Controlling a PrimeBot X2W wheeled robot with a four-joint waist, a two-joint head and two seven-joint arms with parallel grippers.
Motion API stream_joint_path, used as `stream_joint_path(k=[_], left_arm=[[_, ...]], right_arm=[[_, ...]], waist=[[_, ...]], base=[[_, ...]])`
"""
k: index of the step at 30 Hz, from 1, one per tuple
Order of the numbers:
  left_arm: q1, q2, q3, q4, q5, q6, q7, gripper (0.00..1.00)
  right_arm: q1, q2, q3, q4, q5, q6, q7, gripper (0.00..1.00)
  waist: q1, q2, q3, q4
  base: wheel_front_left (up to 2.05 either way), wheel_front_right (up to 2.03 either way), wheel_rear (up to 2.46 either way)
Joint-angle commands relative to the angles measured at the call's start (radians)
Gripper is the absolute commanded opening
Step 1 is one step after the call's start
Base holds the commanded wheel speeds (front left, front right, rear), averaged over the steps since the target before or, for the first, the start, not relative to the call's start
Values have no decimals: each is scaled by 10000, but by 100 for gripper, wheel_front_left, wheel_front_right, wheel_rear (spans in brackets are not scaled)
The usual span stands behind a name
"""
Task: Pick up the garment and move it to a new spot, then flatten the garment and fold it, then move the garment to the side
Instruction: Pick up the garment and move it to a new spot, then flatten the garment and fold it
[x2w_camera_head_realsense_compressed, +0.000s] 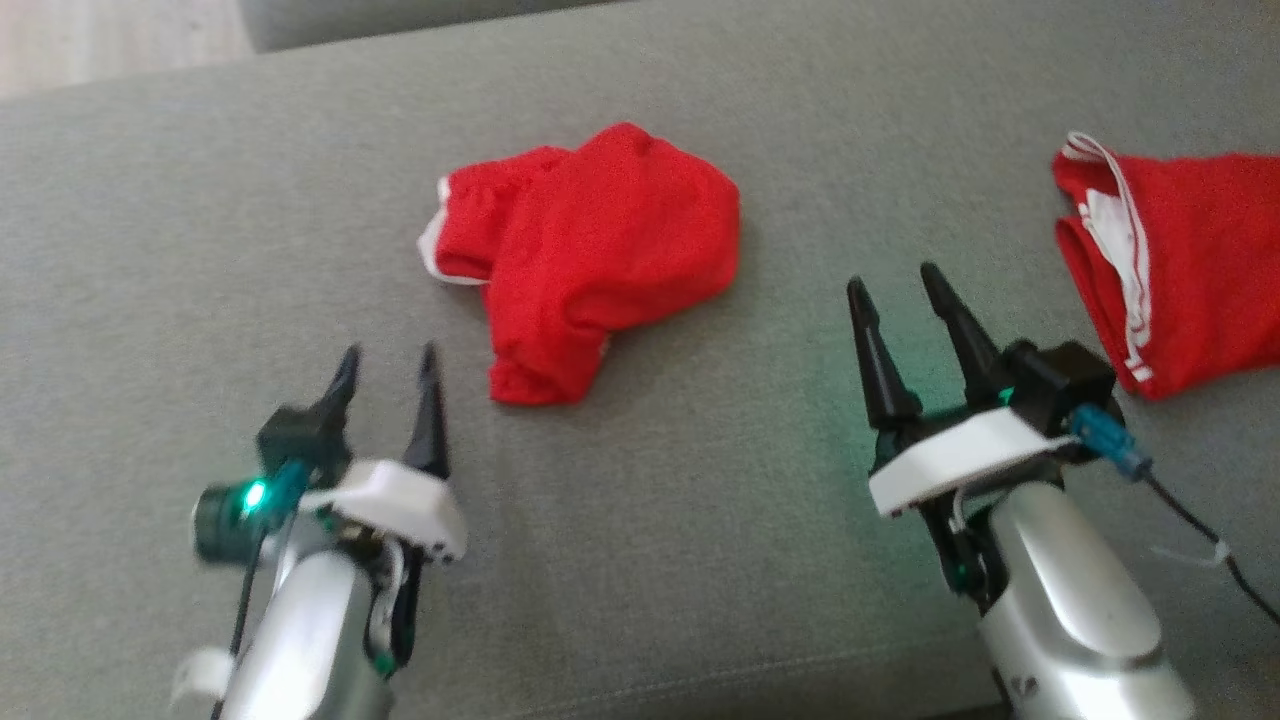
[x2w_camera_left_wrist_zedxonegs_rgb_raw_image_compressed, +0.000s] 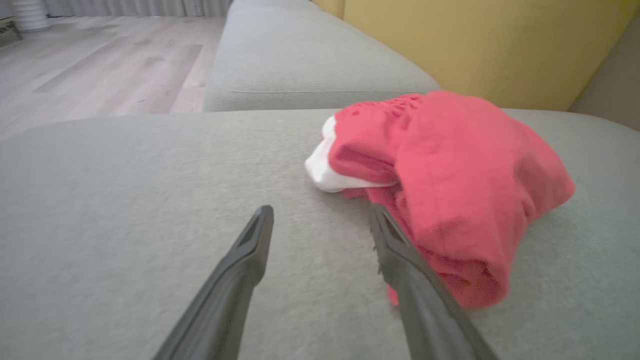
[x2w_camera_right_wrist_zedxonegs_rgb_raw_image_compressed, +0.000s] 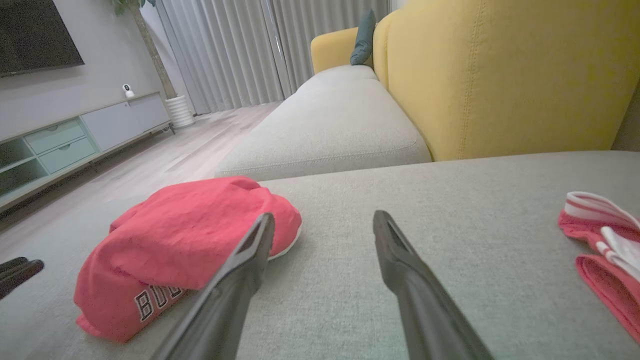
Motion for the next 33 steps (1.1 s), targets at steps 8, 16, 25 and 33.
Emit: stream_joint_path(k=[8, 16, 25, 33], left_arm=[[1580, 97, 1540, -1573, 382, 456, -51, 100], [2926, 16, 2155, -2573, 437, 576, -51, 100], [3231, 2, 1652, -2885, 93, 749, -51, 100], [2703, 0, 1095, -2812, -85, 681, -51, 100]], right_arm=[[540, 91, 91, 98, -29, 63, -135, 100], [1000, 91, 29, 358, 86, 63, -135, 100], [1106, 91, -54, 487, 9, 63, -135, 100], [-240, 91, 254, 1055, -648, 63, -27, 100]], waist=[[1, 0, -909, 795], [1, 0, -1399, 977], [1, 0, -1311, 1138], [1, 0, -585, 1621]], base=[[0, 0, 0], [0, 0, 0], [0, 0, 0], [0, 0, 0]])
